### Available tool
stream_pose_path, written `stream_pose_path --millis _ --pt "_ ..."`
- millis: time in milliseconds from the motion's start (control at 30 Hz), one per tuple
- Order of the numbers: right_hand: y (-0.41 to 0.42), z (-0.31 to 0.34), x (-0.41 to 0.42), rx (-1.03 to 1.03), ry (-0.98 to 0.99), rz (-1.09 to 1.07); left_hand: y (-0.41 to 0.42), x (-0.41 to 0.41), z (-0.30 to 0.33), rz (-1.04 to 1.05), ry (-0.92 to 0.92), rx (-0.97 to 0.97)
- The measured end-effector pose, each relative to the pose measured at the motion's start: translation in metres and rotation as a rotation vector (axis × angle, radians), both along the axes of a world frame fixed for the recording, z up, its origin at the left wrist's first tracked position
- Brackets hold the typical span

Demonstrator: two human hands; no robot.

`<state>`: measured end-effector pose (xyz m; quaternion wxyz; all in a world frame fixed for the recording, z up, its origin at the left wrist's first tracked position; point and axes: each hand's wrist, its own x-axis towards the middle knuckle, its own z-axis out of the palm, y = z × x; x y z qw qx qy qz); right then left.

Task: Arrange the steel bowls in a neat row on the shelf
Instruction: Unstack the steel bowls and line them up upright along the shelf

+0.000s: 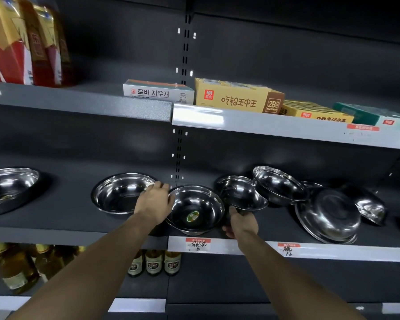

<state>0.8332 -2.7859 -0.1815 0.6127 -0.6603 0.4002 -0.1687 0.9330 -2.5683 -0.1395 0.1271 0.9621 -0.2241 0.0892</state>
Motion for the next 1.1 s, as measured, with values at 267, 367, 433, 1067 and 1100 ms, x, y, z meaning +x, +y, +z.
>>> stream_pose_path --millis 267,367,433,1067,1100 --pt "-0.054 0.02 -0.023 0.092 -0.059 -0.165 -0.07 -0.013 0.006 -0.144 0.004 0.016" --pt "-0.073 0.026 -0.033 0.1 -0.082 -0.199 -0.1 -0.02 0.004 -0.217 0.009 0.02" --pt "-0.085 0.029 -0.038 0.105 -0.101 -0.214 -0.119 -0.025 0.002 -0.265 0.013 0.038" --pt "-0.154 0.03 -0.03 0.305 -0.228 -0.183 -0.206 -0.03 -0.007 -0.32 0.023 0.06" --pt "-0.155 0.031 -0.028 0.311 -0.24 -0.186 -0.204 -0.028 -0.007 -0.31 0.021 0.063"
